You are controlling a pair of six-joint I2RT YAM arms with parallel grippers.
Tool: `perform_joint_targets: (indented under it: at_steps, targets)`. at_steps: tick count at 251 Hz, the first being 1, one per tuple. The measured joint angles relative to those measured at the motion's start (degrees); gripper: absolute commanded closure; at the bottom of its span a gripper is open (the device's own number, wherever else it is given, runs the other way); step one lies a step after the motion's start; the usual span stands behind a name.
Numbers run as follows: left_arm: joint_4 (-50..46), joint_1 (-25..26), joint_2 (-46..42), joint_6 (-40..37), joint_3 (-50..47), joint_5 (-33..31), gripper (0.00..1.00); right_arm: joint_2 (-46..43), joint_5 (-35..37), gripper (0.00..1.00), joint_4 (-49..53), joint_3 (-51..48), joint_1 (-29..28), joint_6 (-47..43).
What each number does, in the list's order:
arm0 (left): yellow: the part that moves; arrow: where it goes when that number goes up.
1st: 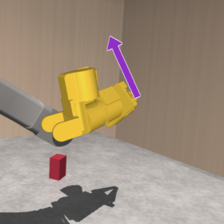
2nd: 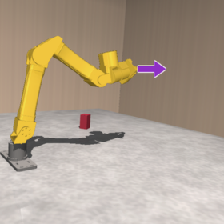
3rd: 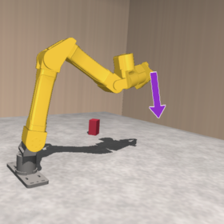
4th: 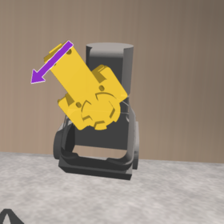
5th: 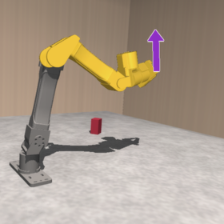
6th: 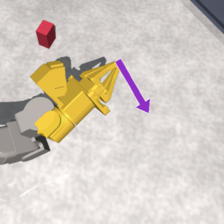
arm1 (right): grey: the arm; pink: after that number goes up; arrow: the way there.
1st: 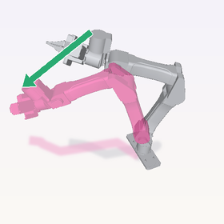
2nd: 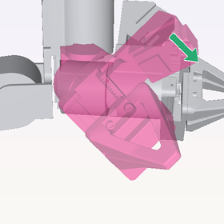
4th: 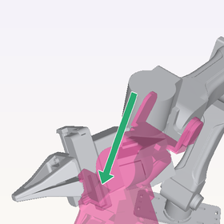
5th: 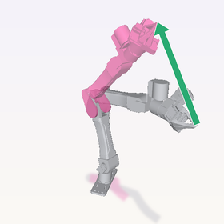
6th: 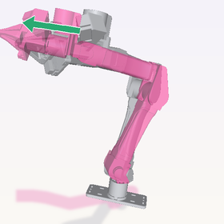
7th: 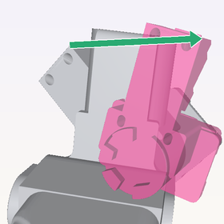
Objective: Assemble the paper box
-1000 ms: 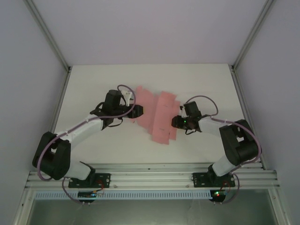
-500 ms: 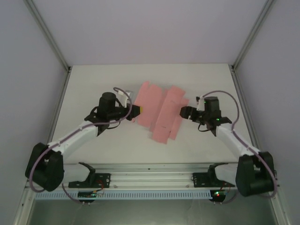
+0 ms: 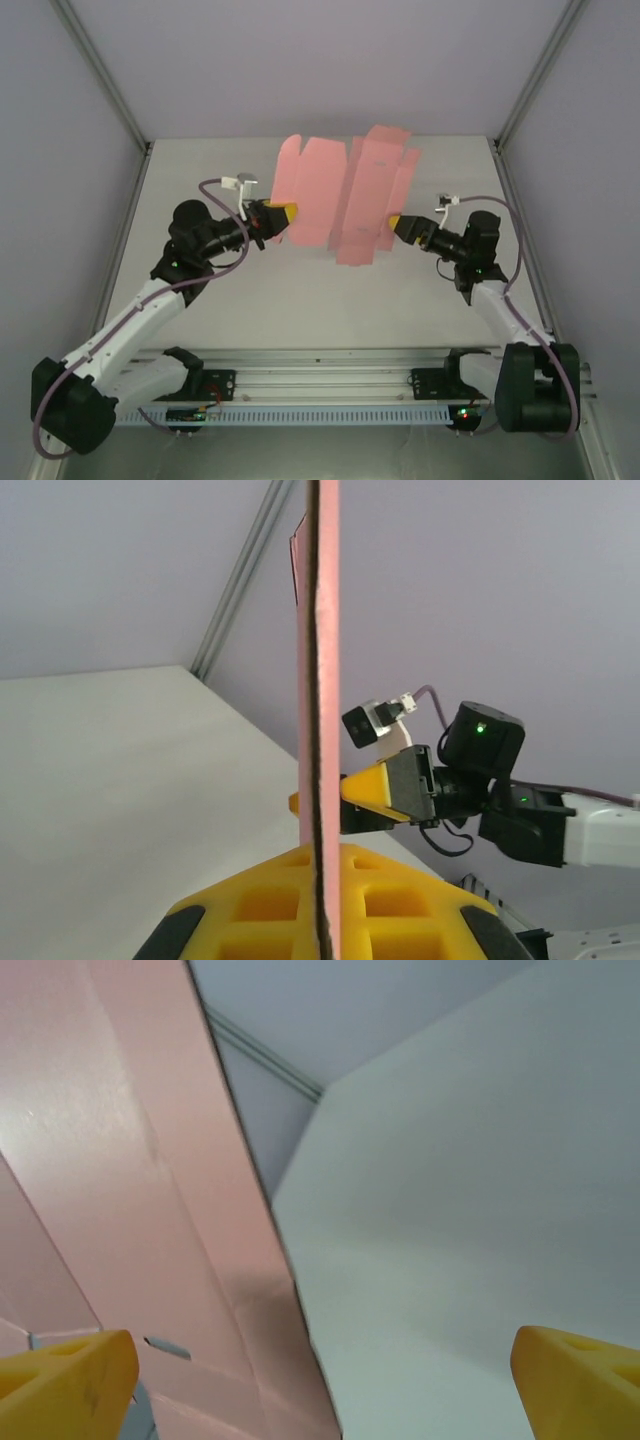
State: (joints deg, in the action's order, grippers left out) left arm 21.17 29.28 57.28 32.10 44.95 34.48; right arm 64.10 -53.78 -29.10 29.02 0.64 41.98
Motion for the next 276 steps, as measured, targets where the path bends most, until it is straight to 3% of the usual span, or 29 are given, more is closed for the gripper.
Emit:
perform_joint_targets:
  at_steps: [36, 85, 105, 162, 183, 220, 231, 248, 253, 276]
  targets:
    - [0.1, 0.0, -1.4, 1.0, 0.1, -0.2, 1.00, 6.6, -4.4, 0.36, -16.5, 0.3, 0.3, 9.8]
    - [0.1, 0.0, -2.9, 1.2, 0.1, -1.0, 1.00, 17.9, -9.2, 0.49, -38.9, 2.4, -0.1, 24.9]
    - [0.0, 0.0, -3.2, 1.1, 0.1, -1.4, 1.00, 19.9, -10.5, 0.51, -42.0, 3.5, -1.1, 26.9]
    - [-0.3, 0.0, -3.9, 0.7, -0.1, -4.0, 1.00, 19.3, -11.8, 0.82, -47.0, 4.3, -3.6, 29.3]
    - [-0.6, 0.0, -4.7, 0.3, -0.5, -5.0, 1.00, 19.3, -11.9, 1.00, -47.7, 4.3, -3.2, 29.7]
    - [-2.5, 0.0, -5.8, -0.4, -0.5, -7.0, 1.00, 19.2, -12.1, 1.00, -48.5, 4.3, -3.0, 30.1]
    - [-3.3, 0.0, -6.1, -0.9, -0.5, -7.8, 0.82, 19.2, -12.2, 1.00, -48.5, 4.3, -3.0, 30.0]
    - [-4.9, 0.0, -6.5, -1.7, -0.5, -9.6, 0.18, 19.2, -12.4, 1.00, -48.1, 4.3, -3.0, 29.1]
    - [-5.4, 0.0, -6.6, -1.8, -0.5, -10.2, 0.03, 19.1, -12.3, 1.00, -47.5, 4.3, -3.0, 28.9]
    - [-10.3, 0.0, -7.3, -2.5, -0.5, -14.8, 0.00, 17.6, -11.1, 1.00, -39.7, 4.3, -2.9, 23.2]
